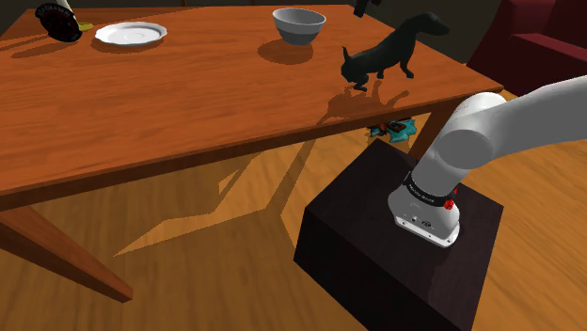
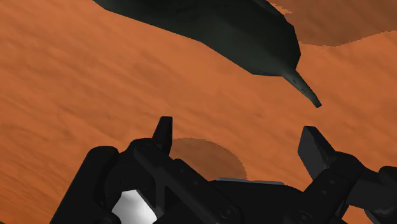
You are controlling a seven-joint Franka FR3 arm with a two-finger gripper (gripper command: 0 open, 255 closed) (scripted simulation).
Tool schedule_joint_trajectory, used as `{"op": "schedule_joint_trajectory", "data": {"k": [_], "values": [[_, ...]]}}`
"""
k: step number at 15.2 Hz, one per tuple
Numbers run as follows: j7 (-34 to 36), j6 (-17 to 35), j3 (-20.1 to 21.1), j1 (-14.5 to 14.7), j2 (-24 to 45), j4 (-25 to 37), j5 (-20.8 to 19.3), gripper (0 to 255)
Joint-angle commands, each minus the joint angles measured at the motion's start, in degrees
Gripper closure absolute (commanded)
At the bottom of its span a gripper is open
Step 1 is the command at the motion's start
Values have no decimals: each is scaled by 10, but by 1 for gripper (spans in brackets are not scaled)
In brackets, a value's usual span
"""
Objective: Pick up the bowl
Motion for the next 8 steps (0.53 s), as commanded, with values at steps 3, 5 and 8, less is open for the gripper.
{"op": "schedule_joint_trajectory", "data": {"k": [3, 5, 8], "values": [[-8, 18, -4, -3, 46, 22, -7, 0], [-16, 34, -7, -5, 92, 48, -13, 0], [-27, 52, -10, -9, 162, 91, -22, 0]]}}
